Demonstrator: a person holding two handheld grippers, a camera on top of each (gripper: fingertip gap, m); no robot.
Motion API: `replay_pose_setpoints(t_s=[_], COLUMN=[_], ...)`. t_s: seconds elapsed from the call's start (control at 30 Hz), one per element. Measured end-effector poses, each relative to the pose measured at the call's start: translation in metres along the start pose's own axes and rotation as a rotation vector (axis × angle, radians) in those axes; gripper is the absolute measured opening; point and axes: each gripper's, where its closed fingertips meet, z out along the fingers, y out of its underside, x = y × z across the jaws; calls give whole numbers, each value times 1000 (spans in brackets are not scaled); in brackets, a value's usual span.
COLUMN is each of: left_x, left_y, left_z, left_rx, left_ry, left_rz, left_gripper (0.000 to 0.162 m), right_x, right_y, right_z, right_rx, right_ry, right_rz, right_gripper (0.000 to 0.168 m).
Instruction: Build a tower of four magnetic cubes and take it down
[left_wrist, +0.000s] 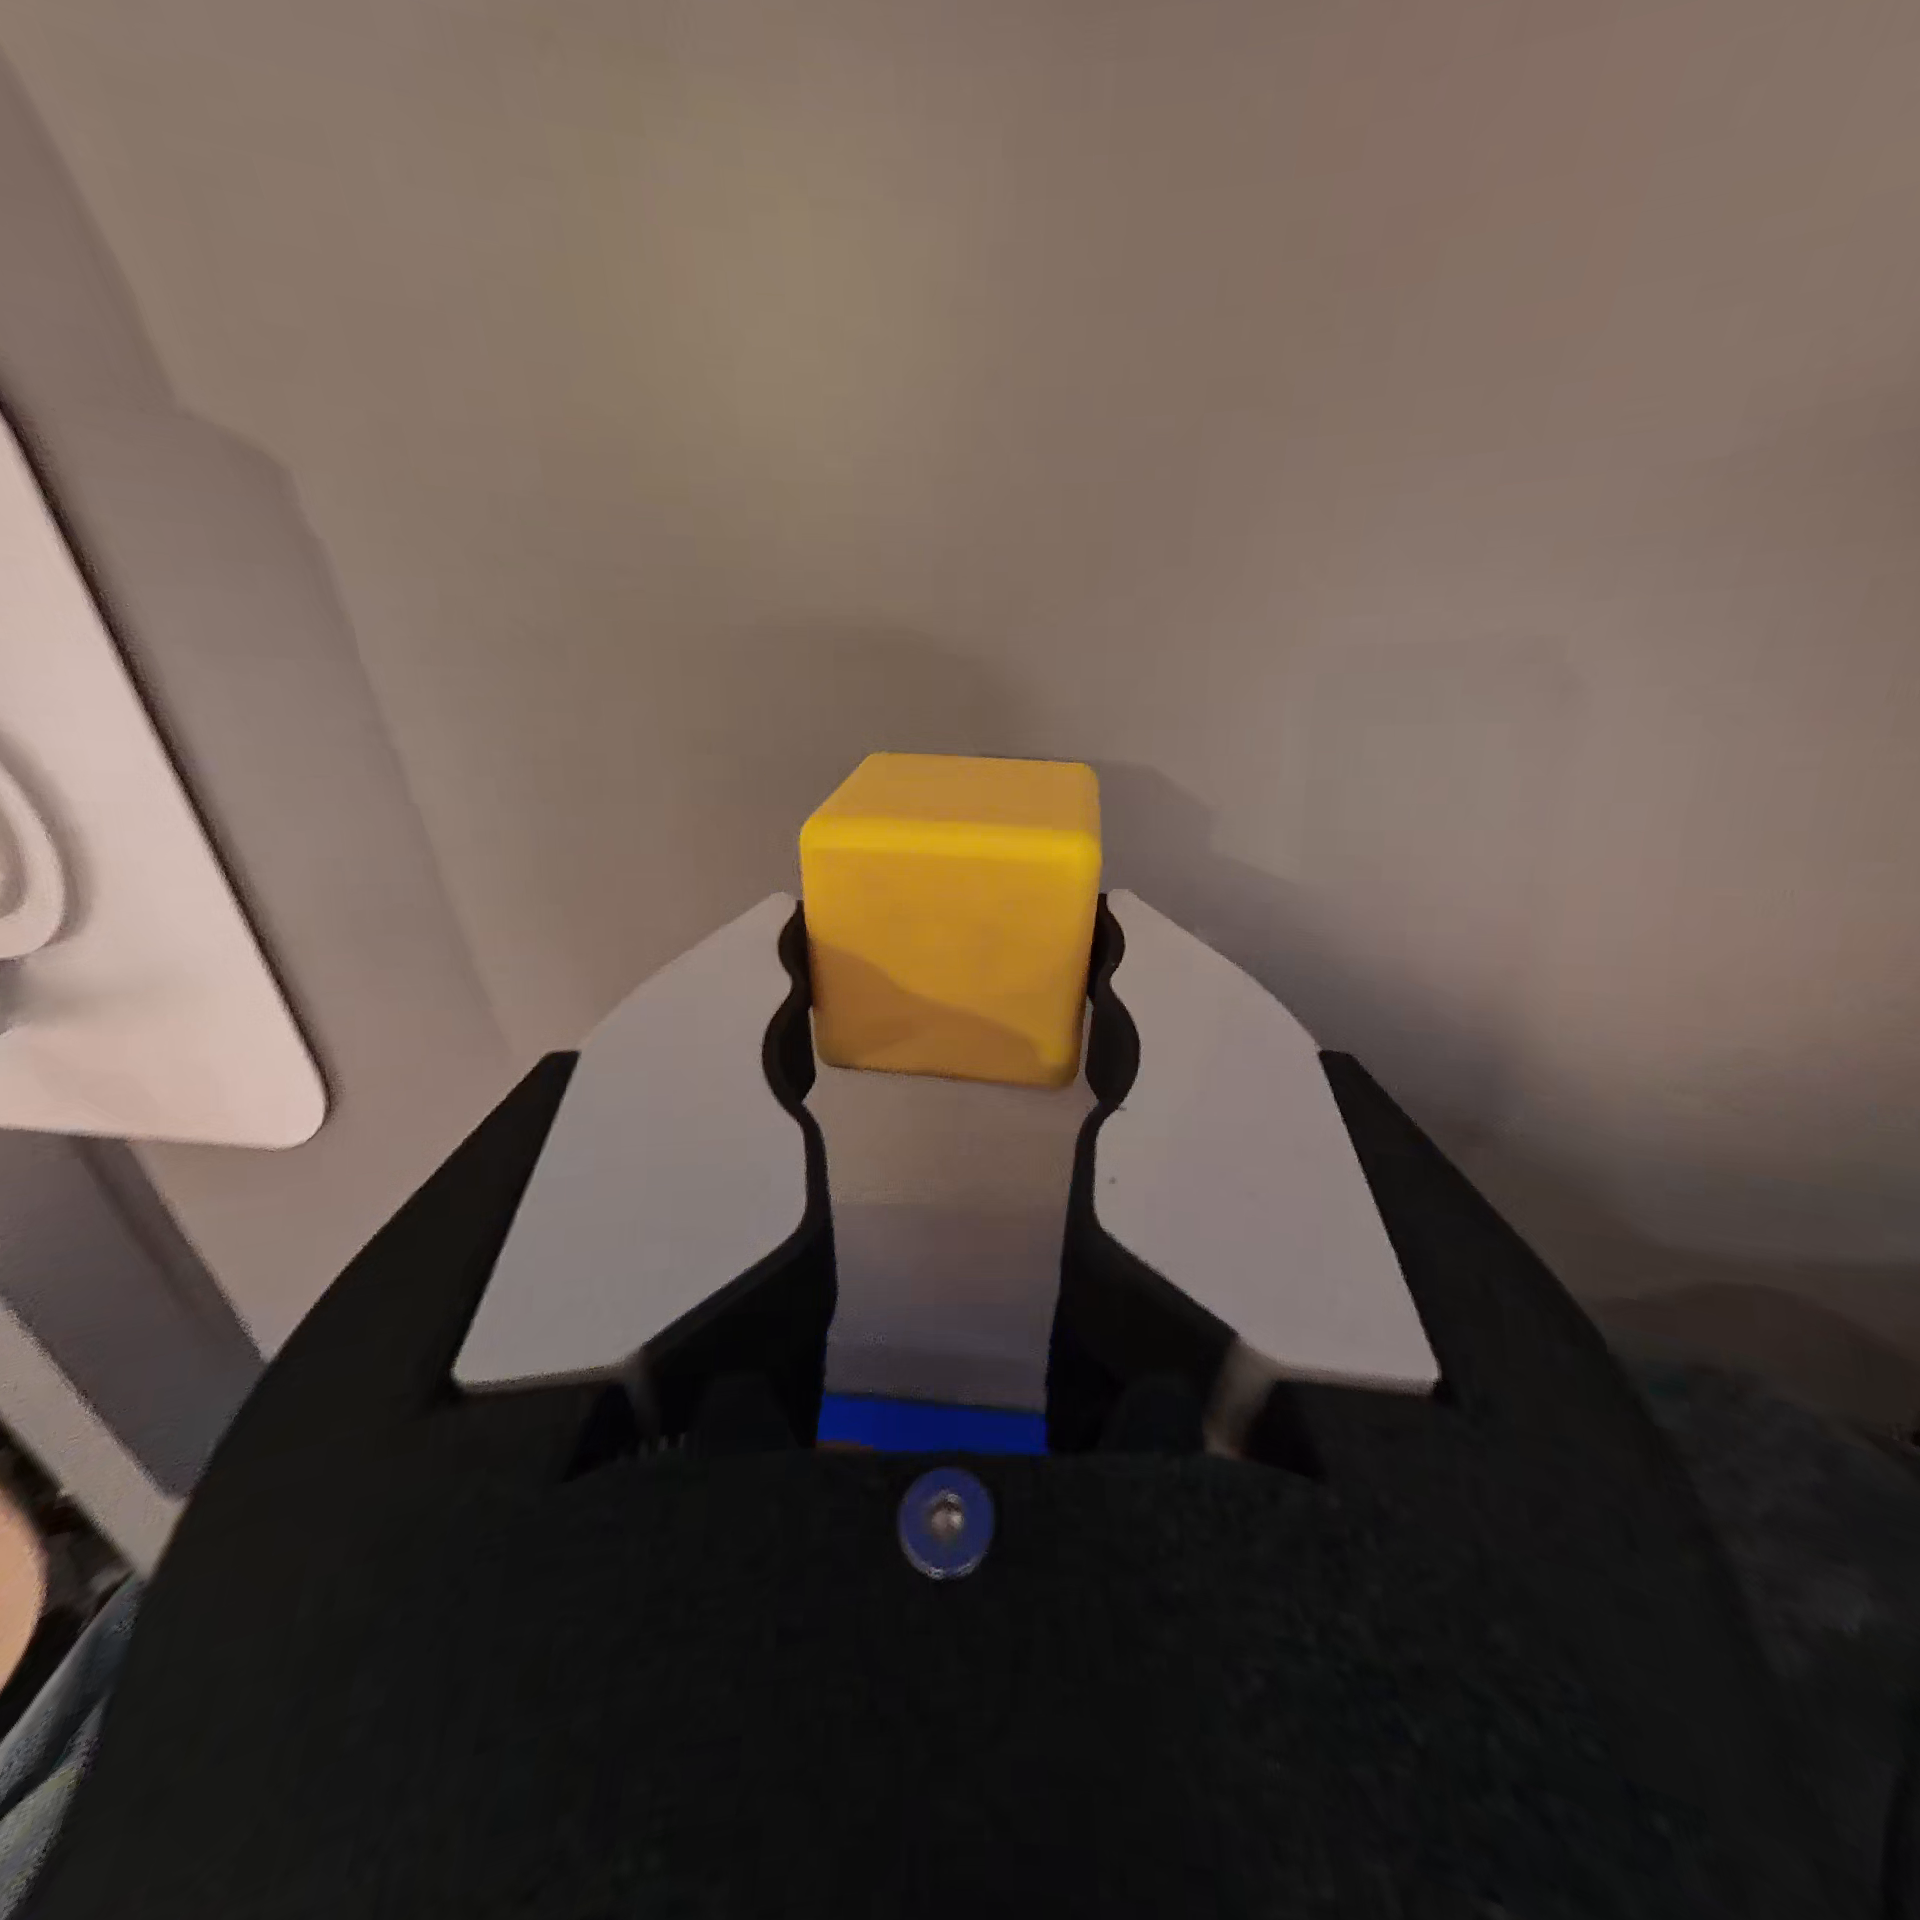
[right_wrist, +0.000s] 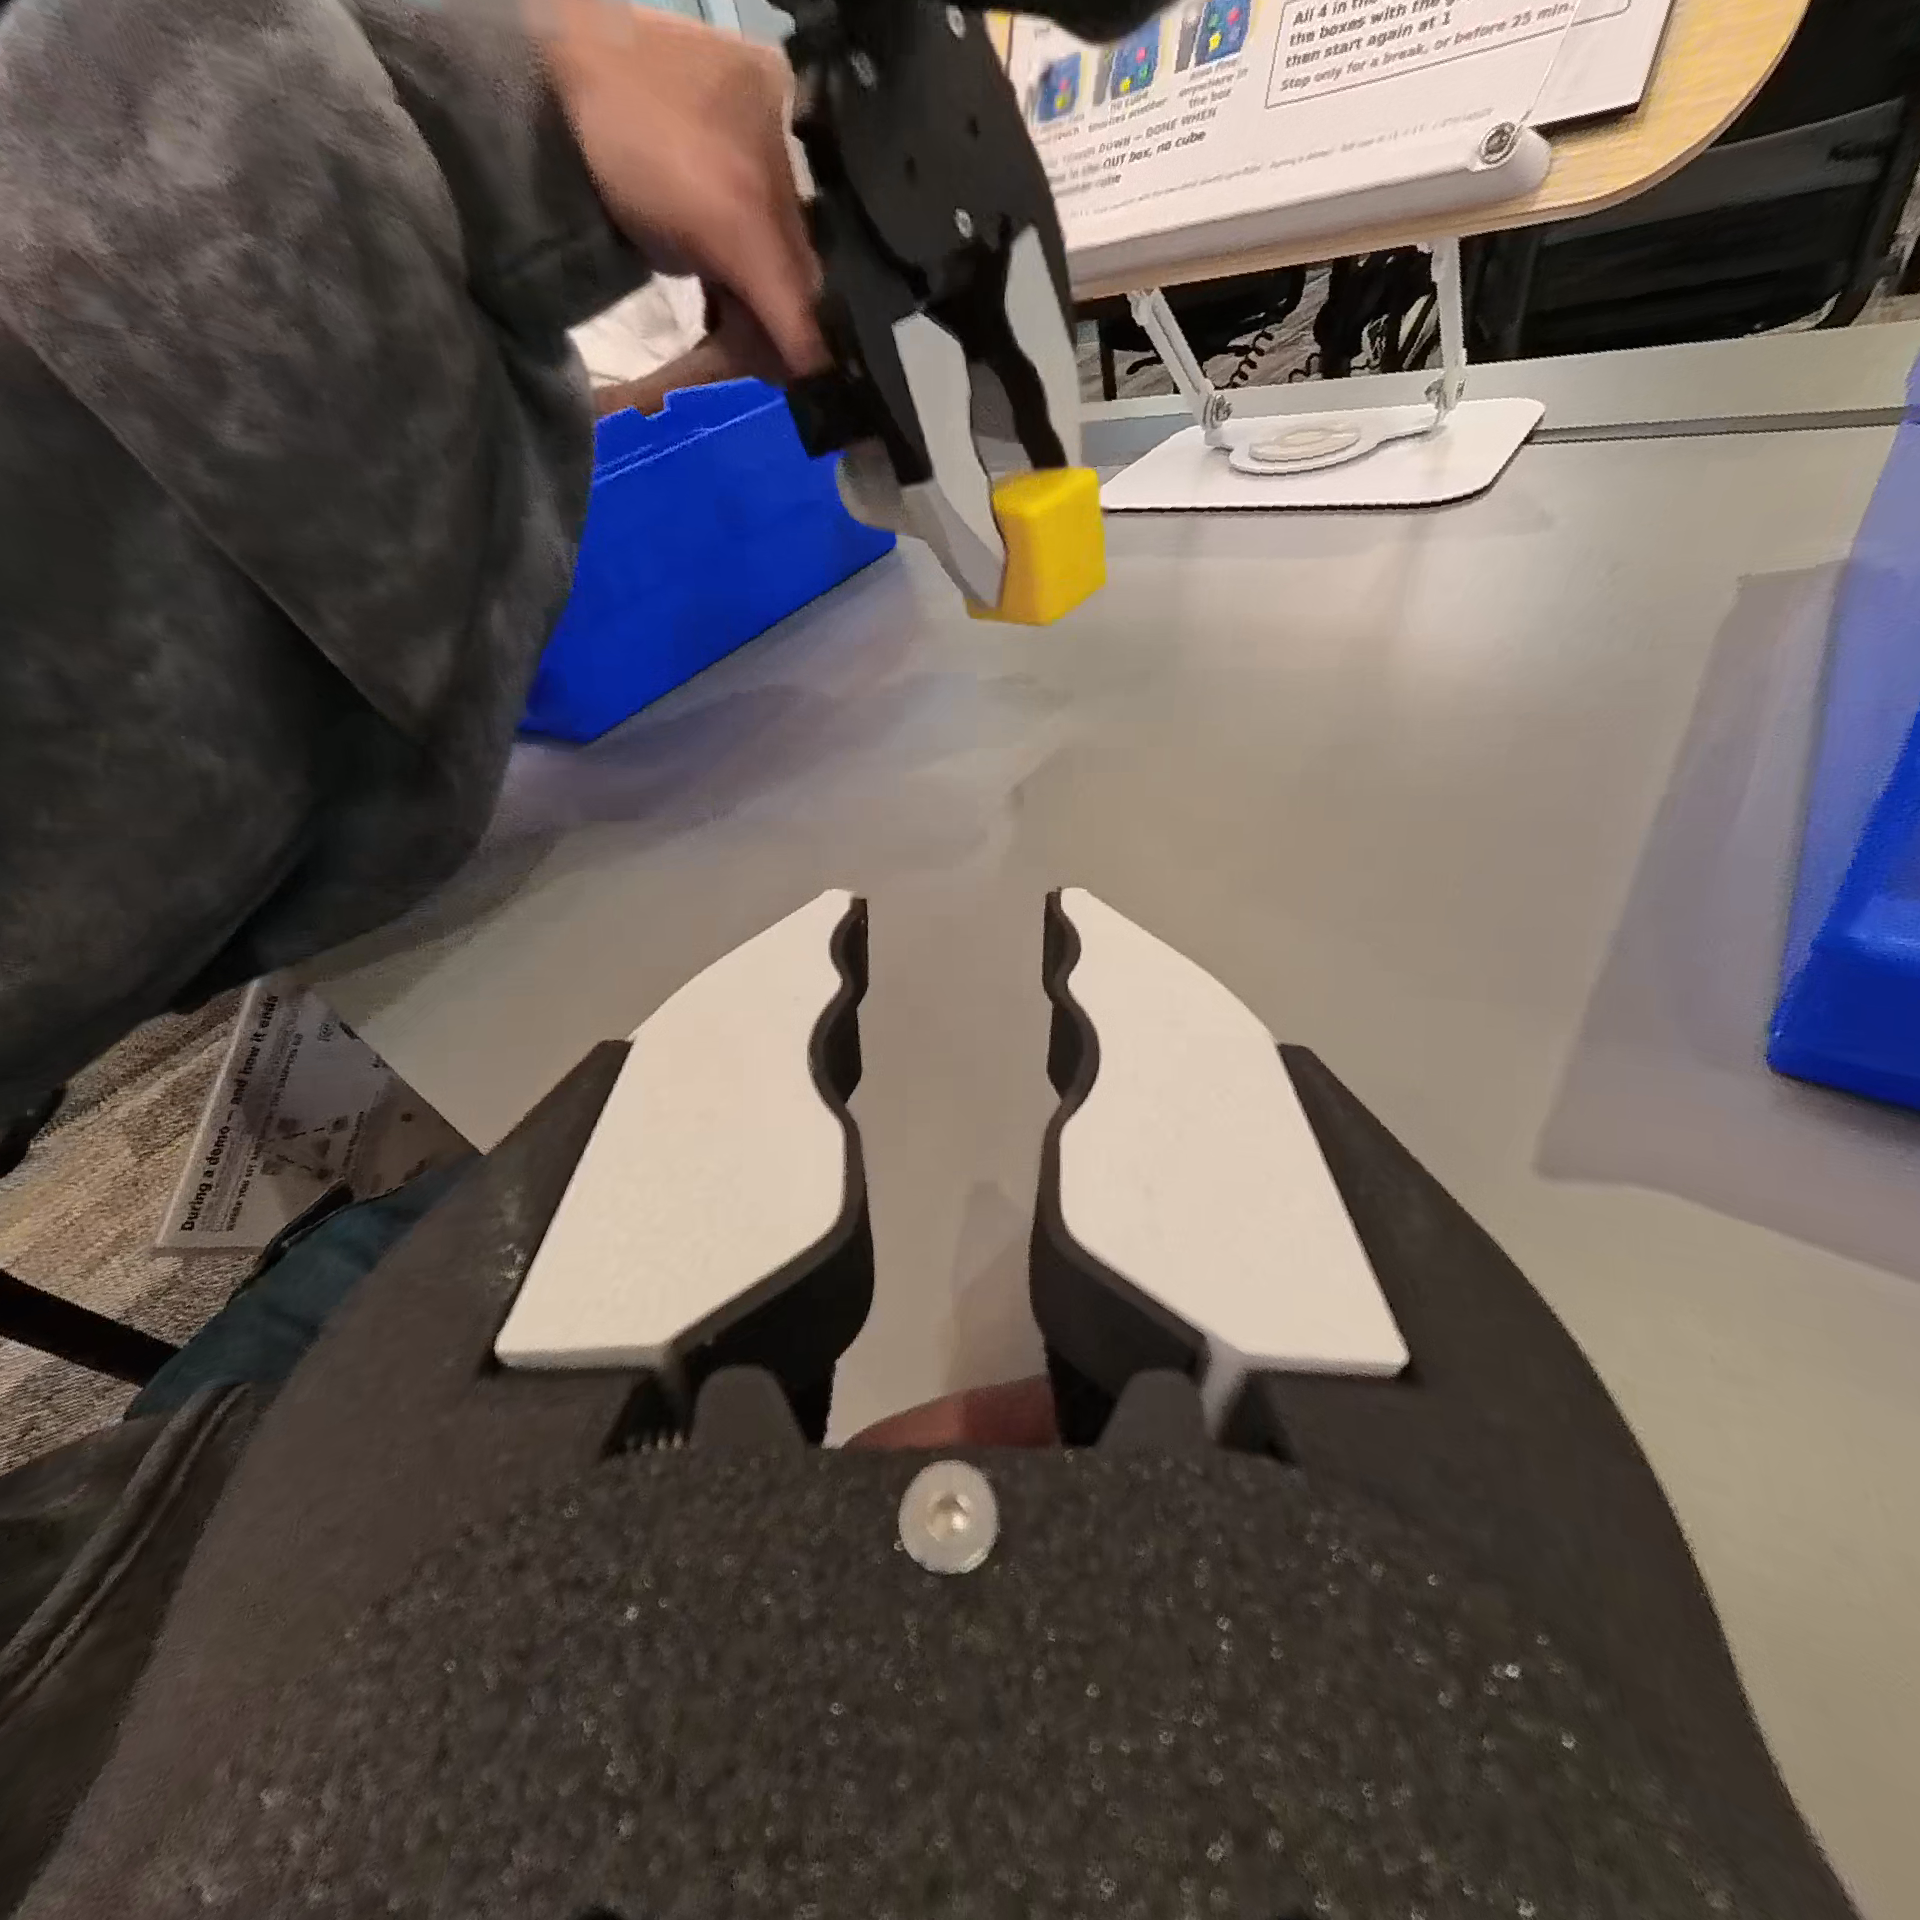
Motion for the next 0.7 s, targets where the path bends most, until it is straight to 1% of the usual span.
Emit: replay_pose_setpoints(t_s=[0.1,0.23,0.5,0.6,0.63,0.7], left_x=[-3,-8,-9,-6,-5,-5], left_y=[-4,-2,7,11,12,16], left_z=[15,28,41,34,25,-2], left_rx=[11,-3,-21,-16,0,62], left_ry=[34,30,28,47,46,8], left_rz=[-25,-27,-15,-63,-84,-116], left_gripper=[50,50,50,54,57,65], right_x=[-1,-1,-2,-3,-3,-3], right_y=[1,2,4,5,5,5], right_z=[0,0,1,1,1,1], right_rx=[-4,-8,-18,-23,-24,-24], right_ry=[-2,-8,-19,-23,-24,-26], right_rz=[-5,3,6,8,11,16], right_gripper=[32,32,32,32,32,32])
